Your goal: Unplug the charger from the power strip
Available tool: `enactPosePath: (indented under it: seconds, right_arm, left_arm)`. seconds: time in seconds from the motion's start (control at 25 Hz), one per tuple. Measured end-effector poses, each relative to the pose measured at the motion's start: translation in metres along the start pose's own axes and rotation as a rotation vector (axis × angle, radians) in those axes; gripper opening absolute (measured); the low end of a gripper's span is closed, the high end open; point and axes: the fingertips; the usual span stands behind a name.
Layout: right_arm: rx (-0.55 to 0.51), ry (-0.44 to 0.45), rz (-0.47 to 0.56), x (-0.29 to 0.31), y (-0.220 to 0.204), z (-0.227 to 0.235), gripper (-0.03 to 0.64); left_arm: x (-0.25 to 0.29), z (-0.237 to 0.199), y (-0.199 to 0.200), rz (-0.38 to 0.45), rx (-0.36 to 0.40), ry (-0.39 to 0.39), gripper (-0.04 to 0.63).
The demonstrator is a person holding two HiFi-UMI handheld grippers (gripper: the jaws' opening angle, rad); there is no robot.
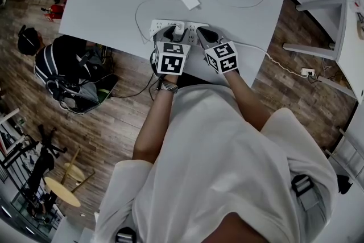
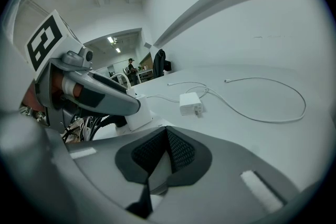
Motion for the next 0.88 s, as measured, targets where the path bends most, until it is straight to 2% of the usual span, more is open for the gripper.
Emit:
enactPosePath:
  seconds: [0.28, 0.6, 0.88]
  right_arm:
    - [0.001, -0.004, 0.0, 0.001, 0.0, 0.0, 0.002]
    - [0.002, -0.004, -0.002, 0.002, 0.0, 0.0, 0.002]
    - [0.002, -0.004, -0.003, 0.001, -0.001, 0.003, 0.002]
  left_arm:
    - [0.012, 0.0, -0.003, -0.035, 0.088, 0.024, 0.178]
    - [0.013, -0.001, -0.003, -0.013, 0.053, 0.017, 0.173]
    - [0.015, 0.004, -0.005, -0.034, 0.14, 0.061, 0.173]
Point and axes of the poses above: the fingertips, and each gripper's own axes: x forward along the fingers, z to its right, y out of its top, and after that the axes turned 1 degree about y, right-handed
